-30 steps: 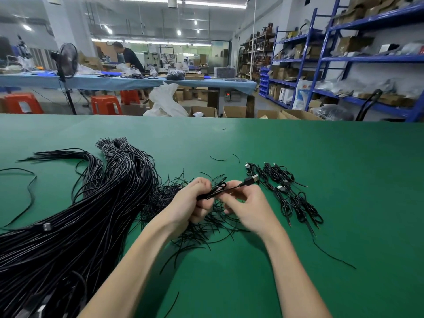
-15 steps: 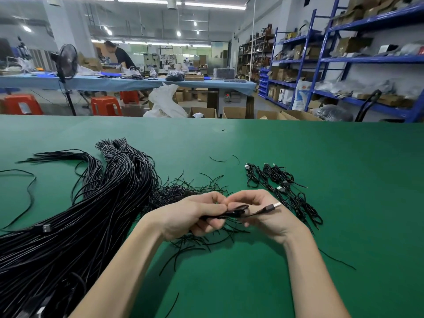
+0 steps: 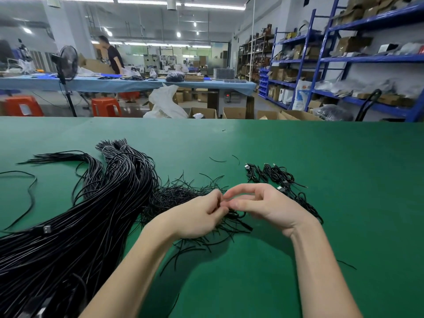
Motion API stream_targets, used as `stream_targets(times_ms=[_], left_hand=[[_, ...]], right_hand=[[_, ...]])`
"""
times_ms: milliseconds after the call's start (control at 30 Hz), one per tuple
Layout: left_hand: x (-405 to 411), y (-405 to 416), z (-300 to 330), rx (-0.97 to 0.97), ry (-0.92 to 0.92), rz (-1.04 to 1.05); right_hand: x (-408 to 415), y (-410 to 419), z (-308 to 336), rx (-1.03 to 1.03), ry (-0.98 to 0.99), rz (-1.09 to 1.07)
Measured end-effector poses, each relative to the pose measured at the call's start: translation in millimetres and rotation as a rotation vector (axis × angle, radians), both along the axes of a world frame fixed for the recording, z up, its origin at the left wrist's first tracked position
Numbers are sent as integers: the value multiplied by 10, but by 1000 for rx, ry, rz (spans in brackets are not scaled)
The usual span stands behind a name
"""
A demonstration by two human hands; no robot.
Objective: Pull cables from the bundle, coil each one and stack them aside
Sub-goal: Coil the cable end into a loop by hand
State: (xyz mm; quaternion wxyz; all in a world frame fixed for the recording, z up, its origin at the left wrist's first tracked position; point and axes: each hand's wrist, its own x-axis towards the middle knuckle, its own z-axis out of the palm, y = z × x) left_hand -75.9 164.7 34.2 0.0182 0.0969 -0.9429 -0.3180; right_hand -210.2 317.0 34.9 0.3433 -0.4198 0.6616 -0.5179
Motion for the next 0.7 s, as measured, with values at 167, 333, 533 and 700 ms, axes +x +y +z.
stream_targets(times_ms=[167,333,533,700], left_hand=[[-102,39,-126,-182,263,130],[-114,-19,-179,-112,493,177],[-129,-46,-203,76,662,174],[-105,-68,-178,18,719,86]], right_hand=[[138,-175,119,-105,138,-193],[262,-254,211,-162,434,-296],[251,-285,172,-260,453,-458],[142,-193,96,22,180,-402]])
